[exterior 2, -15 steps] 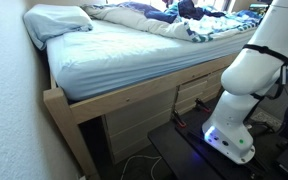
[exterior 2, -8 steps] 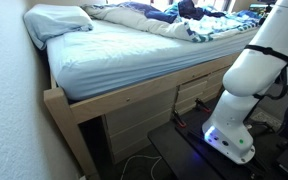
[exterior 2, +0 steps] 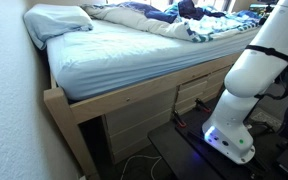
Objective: Uncover the left corner of the bed
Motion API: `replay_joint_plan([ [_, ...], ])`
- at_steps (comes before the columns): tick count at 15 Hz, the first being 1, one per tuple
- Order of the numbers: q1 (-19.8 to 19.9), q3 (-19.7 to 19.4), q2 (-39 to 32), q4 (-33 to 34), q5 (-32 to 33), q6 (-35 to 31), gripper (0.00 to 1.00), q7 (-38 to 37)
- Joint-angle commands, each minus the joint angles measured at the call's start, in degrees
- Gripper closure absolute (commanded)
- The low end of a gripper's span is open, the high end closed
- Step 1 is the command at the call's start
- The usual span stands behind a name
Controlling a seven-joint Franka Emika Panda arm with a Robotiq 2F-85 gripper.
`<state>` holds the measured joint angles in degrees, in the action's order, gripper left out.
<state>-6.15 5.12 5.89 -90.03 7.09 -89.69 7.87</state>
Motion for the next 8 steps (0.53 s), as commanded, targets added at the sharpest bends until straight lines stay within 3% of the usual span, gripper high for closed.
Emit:
replay_joint_plan([
  [1, -0.9, 0.7, -0.3, 3.0, -5.0, 6.6, 0.00, 3.6],
  [4, -1.8, 1.3, -1.9, 6.3, -7.2, 11.5, 0.00, 5.2],
  [5, -1.4, 1.2, -0.5, 3.2, -5.9, 8.1, 0.00, 3.4],
  [8, -1.7, 1.5, -1.0, 4.6, -6.3, 9.8, 0.00, 4.1],
])
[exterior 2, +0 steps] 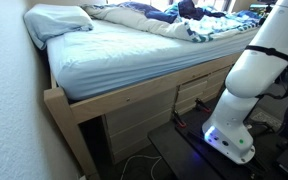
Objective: Uncover the left corner of the bed
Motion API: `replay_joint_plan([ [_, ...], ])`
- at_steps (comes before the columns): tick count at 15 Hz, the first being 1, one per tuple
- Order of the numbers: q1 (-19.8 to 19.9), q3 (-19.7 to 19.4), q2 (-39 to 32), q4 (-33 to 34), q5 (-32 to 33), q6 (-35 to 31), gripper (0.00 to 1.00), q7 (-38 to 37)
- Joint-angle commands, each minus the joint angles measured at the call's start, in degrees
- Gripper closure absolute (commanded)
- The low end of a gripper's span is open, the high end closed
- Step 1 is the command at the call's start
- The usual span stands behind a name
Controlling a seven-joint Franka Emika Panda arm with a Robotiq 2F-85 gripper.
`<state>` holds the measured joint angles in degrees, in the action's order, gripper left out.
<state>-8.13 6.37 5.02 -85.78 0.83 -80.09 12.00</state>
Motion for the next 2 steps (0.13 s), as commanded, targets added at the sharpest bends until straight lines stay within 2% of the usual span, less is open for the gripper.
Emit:
replay_joint_plan([
  [1, 0.3, 0.3, -0.3, 0.4, 0.0, 0.3, 0.00, 0.0],
  [2, 0.3, 0.3, -0.4, 0.5, 0.0, 0.3, 0.00, 0.0],
])
